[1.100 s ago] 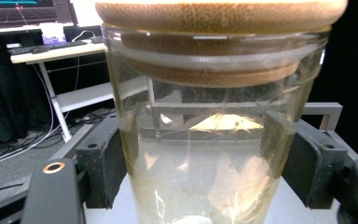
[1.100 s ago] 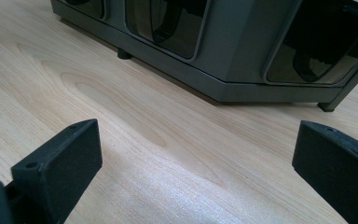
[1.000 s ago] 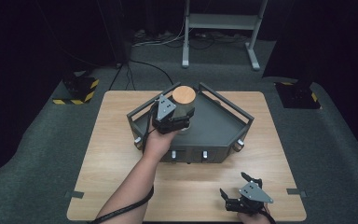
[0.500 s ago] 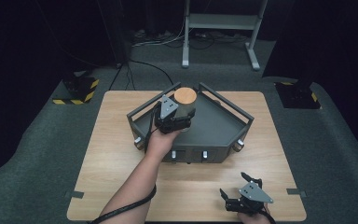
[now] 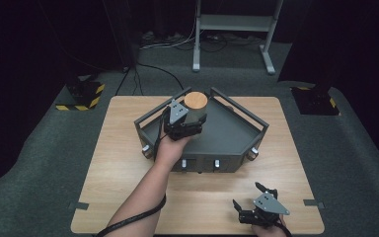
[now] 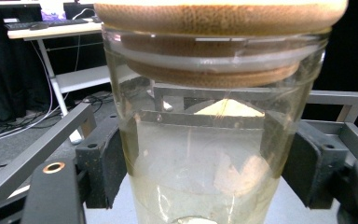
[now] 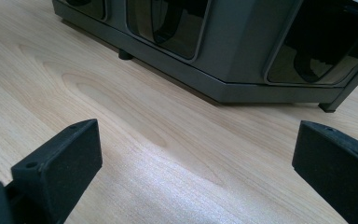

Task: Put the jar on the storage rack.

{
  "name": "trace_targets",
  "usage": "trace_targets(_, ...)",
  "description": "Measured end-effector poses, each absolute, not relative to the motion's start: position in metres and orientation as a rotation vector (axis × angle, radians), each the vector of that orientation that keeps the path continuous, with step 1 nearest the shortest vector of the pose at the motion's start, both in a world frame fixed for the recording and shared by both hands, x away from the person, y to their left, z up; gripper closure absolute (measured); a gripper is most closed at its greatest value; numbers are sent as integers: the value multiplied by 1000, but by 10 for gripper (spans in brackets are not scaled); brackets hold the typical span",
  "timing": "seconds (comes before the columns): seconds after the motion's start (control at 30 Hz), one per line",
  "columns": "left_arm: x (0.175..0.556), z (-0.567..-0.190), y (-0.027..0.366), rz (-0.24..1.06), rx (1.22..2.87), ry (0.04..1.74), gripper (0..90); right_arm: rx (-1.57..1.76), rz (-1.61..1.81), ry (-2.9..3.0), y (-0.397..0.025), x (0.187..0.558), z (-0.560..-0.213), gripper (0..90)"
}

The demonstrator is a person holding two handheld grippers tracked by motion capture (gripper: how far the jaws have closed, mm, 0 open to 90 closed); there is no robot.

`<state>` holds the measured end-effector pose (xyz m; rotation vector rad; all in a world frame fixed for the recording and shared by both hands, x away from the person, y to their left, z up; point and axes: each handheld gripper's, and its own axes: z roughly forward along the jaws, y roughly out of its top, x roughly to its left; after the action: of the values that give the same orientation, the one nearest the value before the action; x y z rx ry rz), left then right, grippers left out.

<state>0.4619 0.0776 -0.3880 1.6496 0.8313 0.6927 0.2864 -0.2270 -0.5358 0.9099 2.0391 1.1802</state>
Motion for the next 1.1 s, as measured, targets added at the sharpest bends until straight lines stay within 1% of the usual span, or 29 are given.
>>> trace_targets(0.67, 461, -389, 80, 661, 1642, 833, 238, 907, 1177, 2039, -227, 286, -536, 8)
trace_targets(0.73, 461, -390, 80, 660, 1647, 833, 222, 907, 1177, 2039, -227, 286, -536, 9)
trace_targets(1.1, 458, -387, 81, 646, 1627, 853, 67, 910, 1179, 2040, -227, 286, -536, 8)
